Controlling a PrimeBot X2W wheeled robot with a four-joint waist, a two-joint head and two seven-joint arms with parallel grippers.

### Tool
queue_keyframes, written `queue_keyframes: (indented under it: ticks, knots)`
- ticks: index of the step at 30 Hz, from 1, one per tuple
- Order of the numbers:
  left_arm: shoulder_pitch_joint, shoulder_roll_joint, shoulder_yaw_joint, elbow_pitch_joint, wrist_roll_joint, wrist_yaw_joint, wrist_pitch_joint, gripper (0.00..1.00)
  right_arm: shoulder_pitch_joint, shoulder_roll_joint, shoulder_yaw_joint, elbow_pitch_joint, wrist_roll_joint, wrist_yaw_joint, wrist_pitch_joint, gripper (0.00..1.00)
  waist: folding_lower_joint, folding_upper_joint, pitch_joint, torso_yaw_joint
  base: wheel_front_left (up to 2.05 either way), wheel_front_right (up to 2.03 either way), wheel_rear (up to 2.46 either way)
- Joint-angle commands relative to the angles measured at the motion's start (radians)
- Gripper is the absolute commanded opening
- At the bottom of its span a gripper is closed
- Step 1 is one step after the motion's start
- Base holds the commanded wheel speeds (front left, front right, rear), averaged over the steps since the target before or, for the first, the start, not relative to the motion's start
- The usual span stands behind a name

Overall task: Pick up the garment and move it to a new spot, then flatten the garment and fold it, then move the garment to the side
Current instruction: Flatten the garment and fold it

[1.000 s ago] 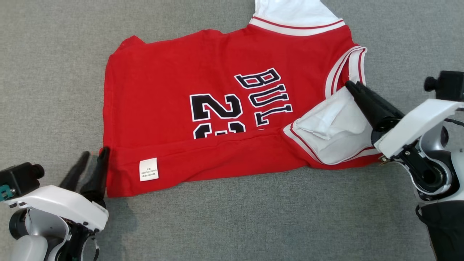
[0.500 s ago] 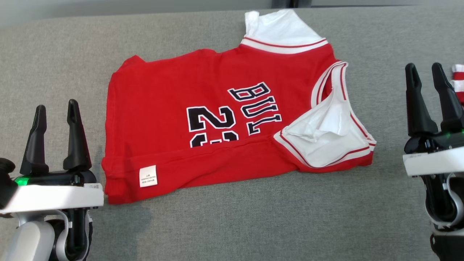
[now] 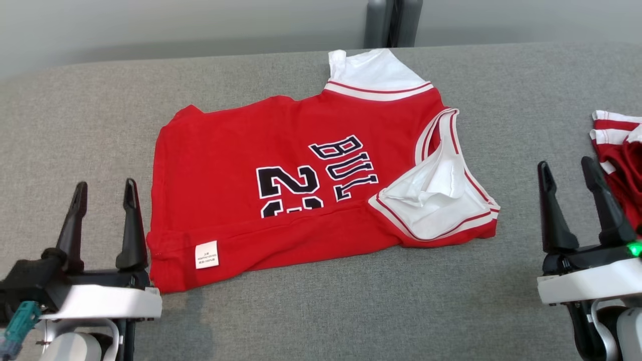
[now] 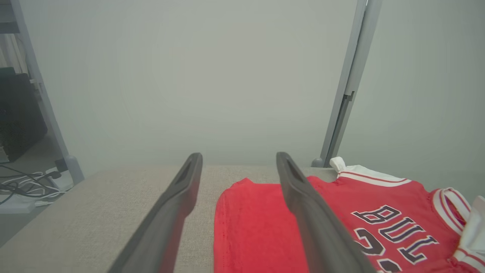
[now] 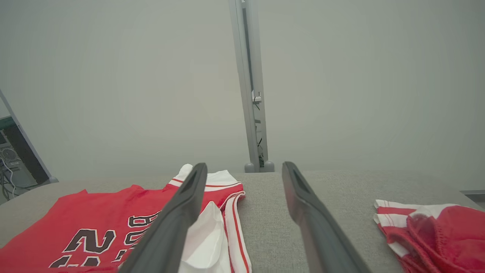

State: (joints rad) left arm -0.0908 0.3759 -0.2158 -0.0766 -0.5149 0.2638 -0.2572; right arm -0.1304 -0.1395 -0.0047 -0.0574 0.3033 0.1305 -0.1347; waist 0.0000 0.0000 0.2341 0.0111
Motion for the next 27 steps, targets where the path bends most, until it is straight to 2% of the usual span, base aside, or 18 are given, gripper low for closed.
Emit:
queue_keyframes:
  ticks: [1, 9, 16, 20, 22, 27]
  knots:
    - [0.003, 0.013, -0.005, 0.014, 0.014, -0.009, -0.005, 1.0, 0.01, 0.005, -0.006, -0.001, -0.013, 0.0, 0.001, 1.0, 0.0, 0.0, -0.01, -0.001, 0.0, 0.0, 0.0]
    - [-0.008, 0.026, -0.028, 0.04, 0.015, -0.036, 0.006, 1.0, 0.016, 0.023, -0.005, -0.005, -0.03, 0.0, 0.012, 1.0, 0.0, 0.0, -0.025, 0.006, 0.0, 0.0, 0.0]
    - [-0.021, 0.031, -0.038, 0.046, 0.005, -0.044, 0.022, 1.0, 0.002, 0.022, -0.007, 0.0, -0.024, 0.0, 0.028, 1.0, 0.0, 0.0, -0.015, 0.011, 0.0, 0.0, 0.0]
    - [-0.024, 0.026, -0.067, 0.089, -0.013, -0.072, 0.063, 1.0, -0.004, 0.017, 0.002, 0.035, -0.028, 0.0, 0.057, 1.0, 0.0, 0.0, 0.002, 0.014, 0.0, 0.0, 0.0]
    - [-0.026, 0.011, -0.092, 0.144, -0.04, -0.098, 0.095, 1.0, -0.009, 0.017, 0.019, 0.076, -0.027, 0.0, 0.064, 1.0, 0.0, 0.0, 0.019, 0.013, 0.0, 0.0, 0.0]
    - [-0.02, -0.019, -0.108, 0.241, -0.091, -0.131, 0.125, 1.0, -0.03, 0.02, 0.055, 0.171, -0.016, 0.0, 0.055, 1.0, 0.0, 0.0, 0.052, 0.01, 0.0, 0.0, 0.0]
